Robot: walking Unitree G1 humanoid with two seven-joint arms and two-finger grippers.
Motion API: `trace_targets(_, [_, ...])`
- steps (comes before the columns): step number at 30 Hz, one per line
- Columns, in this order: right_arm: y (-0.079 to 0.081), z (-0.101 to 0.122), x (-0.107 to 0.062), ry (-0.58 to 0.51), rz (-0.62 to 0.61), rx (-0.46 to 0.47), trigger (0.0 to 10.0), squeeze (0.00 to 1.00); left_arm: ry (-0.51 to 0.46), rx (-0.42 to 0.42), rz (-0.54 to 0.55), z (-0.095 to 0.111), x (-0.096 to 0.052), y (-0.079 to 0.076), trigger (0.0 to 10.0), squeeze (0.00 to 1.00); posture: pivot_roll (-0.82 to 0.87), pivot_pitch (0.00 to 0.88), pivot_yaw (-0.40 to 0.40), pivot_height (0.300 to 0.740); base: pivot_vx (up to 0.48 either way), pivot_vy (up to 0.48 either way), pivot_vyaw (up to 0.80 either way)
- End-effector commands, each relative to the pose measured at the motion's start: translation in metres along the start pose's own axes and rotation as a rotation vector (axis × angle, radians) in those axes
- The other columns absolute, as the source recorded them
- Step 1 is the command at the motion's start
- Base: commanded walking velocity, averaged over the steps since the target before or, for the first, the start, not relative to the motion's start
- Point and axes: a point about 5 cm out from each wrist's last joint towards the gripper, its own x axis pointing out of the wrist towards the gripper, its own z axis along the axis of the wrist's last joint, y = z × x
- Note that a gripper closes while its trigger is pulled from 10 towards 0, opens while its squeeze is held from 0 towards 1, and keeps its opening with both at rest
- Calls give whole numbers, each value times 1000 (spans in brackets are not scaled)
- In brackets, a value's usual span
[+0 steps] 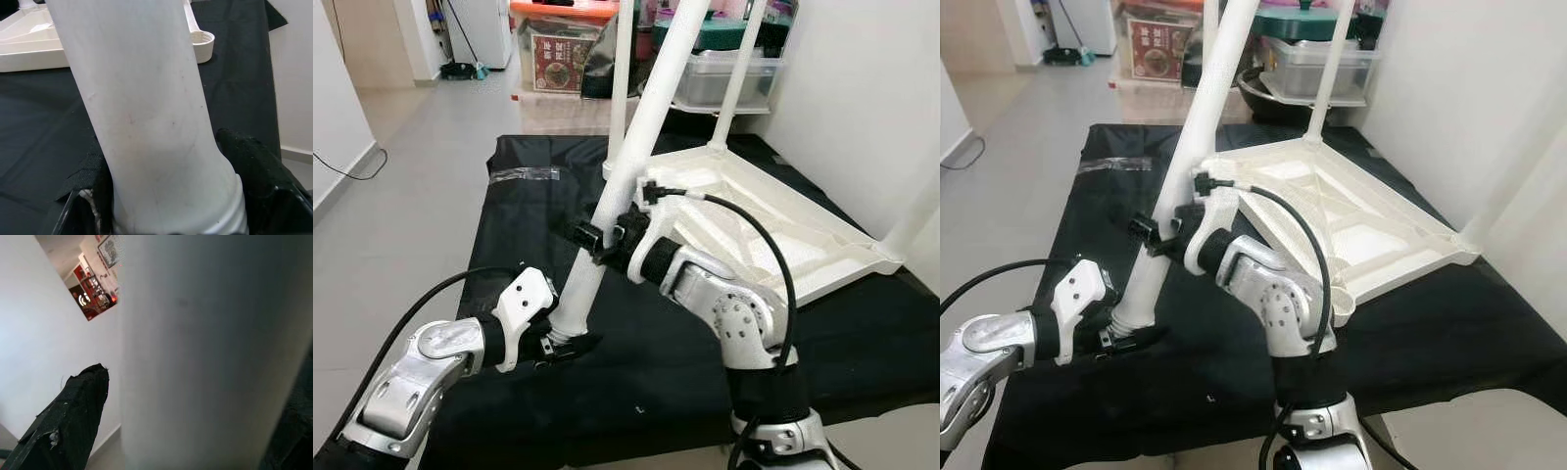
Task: Building children table
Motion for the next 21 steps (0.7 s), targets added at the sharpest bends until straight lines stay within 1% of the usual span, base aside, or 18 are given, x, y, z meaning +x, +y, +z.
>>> trace_targets(1, [3,-4,2,7,13,65,10000,0,-19,55,-23,6,4,-3,0,0,40,0,-73,740,0,0,0])
trace_targets(2, [4,-5,2,5,16,83,10000,0,-20,57,-23,6,4,-3,0,0,40,0,-73,740,0,0,0])
trace_targets(3, [5,-7,2,2,23,96,4588,0,-21,61,-21,6,5,-3,0,0,39,0,-72,740,0,0,0])
trace_targets(4, [6,-8,2,0,26,101,4588,0,-21,64,-20,6,5,-3,0,0,39,0,-72,740,0,0,0])
trace_targets(5, [8,-10,2,-2,36,115,0,0,-23,66,-20,6,6,-3,0,0,39,0,-73,740,0,0,0])
trace_targets(7, [10,-13,1,8,43,128,0,0,-25,69,-19,6,6,-2,0,0,38,0,-72,740,0,0,0])
trace_targets(8, [9,-16,1,22,40,127,0,0,-26,72,-19,6,6,-2,235,0,37,0,-72,740,0,0,0])
trace_targets(9, [9,-16,1,22,40,127,0,0,-26,72,-19,6,6,-2,235,0,37,0,-72,740,0,0,0])
trace_targets(10, [8,-18,0,35,33,125,0,0,-26,73,-18,6,6,-1,824,0,38,0,-74,740,0,0,0])
trace_targets(12, [6,-20,0,46,20,123,0,0,-25,76,-19,6,6,-1,1020,0,39,0,-76,740,0,0,0])
trace_targets(13, [3,-21,-1,52,1,122,0,0,-23,77,-20,6,5,-1,1451,0,39,0,-77,740,0,0,0])
trace_targets(14, [-2,-21,-3,53,-25,121,0,0,-19,77,-22,5,3,-2,1373,0,40,0,-78,740,0,0,0])
trace_targets(19, [-6,-16,-4,34,-41,119,0,0,-16,76,-20,3,2,-3,1373,0,40,0,-78,740,0,0,0])
trace_targets(20, [-7,-13,-4,21,-45,116,0,0,-12,74,-17,2,1,-3,2549,0,42,0,-77,740,0,0,0])
trace_targets(21, [-7,-13,-4,21,-45,116,0,0,-12,74,-17,2,1,-3,2549,0,42,0,-77,740,0,0,0])
